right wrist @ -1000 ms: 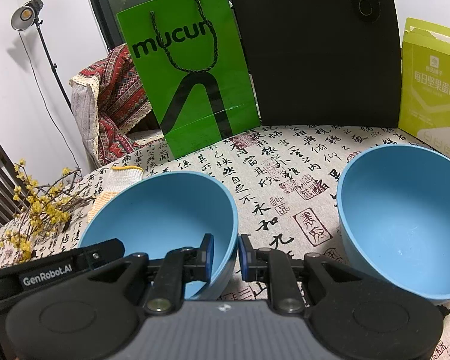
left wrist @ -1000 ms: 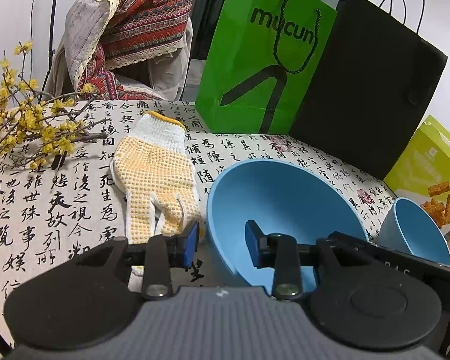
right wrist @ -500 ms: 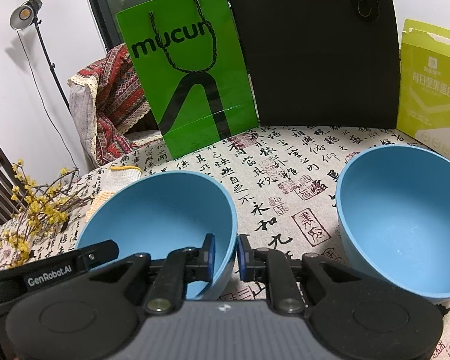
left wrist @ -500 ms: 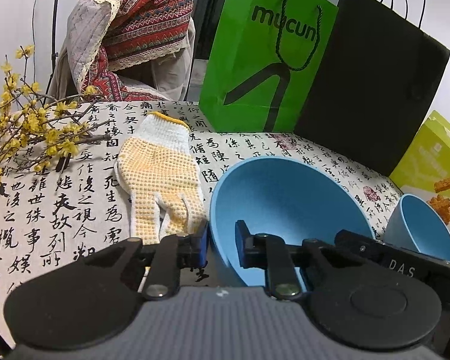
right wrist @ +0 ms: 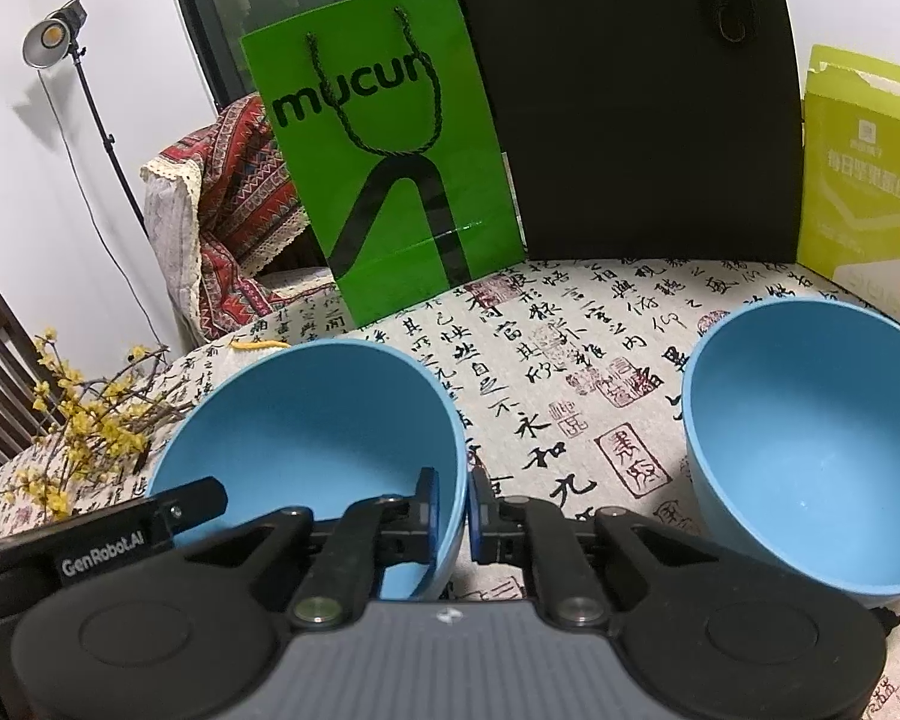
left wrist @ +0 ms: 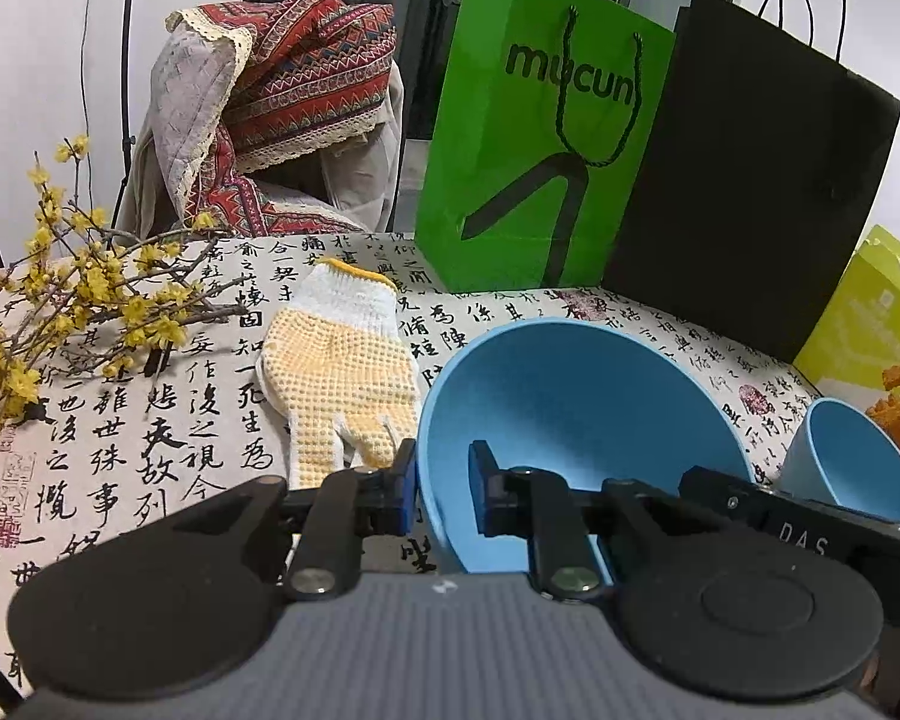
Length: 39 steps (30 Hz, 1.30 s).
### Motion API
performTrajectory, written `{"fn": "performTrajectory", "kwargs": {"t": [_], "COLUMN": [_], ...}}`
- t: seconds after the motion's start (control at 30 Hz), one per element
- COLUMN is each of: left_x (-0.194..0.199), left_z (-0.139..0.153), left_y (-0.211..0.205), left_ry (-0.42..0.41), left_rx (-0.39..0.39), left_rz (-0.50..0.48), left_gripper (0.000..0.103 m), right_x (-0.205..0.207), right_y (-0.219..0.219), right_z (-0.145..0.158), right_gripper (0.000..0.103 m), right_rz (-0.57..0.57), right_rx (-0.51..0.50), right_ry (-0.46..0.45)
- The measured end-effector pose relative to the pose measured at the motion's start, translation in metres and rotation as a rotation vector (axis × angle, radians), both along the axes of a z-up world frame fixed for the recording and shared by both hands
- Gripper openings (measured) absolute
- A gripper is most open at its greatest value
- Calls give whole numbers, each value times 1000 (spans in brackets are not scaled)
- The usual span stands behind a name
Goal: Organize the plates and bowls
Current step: 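Lift the held blue bowl with both grippers away from the glove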
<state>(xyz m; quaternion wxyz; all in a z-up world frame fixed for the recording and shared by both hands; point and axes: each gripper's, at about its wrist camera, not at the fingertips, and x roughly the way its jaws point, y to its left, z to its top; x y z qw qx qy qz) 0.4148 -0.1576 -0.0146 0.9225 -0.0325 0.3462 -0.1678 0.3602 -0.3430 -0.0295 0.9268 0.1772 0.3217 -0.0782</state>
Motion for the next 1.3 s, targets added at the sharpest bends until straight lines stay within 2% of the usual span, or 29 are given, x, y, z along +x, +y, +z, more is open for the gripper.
{"fn": "performTrajectory", "kwargs": {"t": [0.27,0.7,1.3], "left_x": [-9,-40,-92], "left_z": [14,44,63], "left_y": [1,1,11], "left_ry": [-12,-51,-74], "left_rx": [19,27,38], "left_rz": [7,-12,-12], "left_gripper": [18,18,18], "right_x": [-9,-42,-89], "right_y": [6,5,14], "right_z": [9,41,57], "right_gripper": [9,9,9], "right_rz": [3,-7,-12], "right_rx": [5,11,18], "right_ry": [10,-32,-54]}}
